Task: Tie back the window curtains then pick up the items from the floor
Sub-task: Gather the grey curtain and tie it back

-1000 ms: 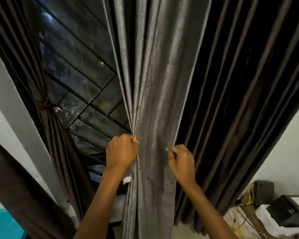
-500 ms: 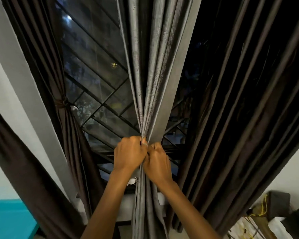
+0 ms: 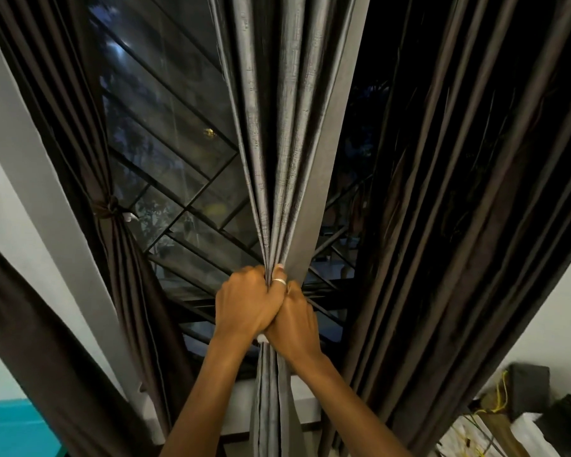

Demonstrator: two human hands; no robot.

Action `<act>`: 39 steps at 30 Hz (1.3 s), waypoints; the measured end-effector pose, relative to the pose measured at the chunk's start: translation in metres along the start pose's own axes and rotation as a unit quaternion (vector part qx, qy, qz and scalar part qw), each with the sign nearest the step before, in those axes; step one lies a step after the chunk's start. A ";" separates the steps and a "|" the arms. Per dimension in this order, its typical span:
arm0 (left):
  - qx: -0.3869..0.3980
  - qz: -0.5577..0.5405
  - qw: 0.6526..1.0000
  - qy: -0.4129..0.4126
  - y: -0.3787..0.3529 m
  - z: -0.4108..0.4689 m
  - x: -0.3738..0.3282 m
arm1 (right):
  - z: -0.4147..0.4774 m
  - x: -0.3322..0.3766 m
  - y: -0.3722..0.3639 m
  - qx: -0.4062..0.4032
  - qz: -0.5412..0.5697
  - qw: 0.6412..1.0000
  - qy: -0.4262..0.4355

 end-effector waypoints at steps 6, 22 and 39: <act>-0.002 0.031 0.999 0.022 -0.003 0.005 0.007 | -0.003 0.003 -0.003 0.005 0.016 1.000 0.020; 0.083 -0.080 0.993 -0.013 0.003 0.009 0.024 | 0.055 -0.083 0.020 0.083 0.384 0.898 -0.197; 0.232 -0.282 0.931 0.012 0.018 -0.005 0.036 | 0.074 -0.074 0.021 0.344 0.497 0.784 -0.141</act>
Point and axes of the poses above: each hand's wrist, its own z-axis towards the middle knuckle, its own y-axis out of the back of the hand, x = y × z, the point moved 3 cm from there along z, towards the middle knuckle, and after that the axes turned 3 degrees about -y, right-handed, at the moved point
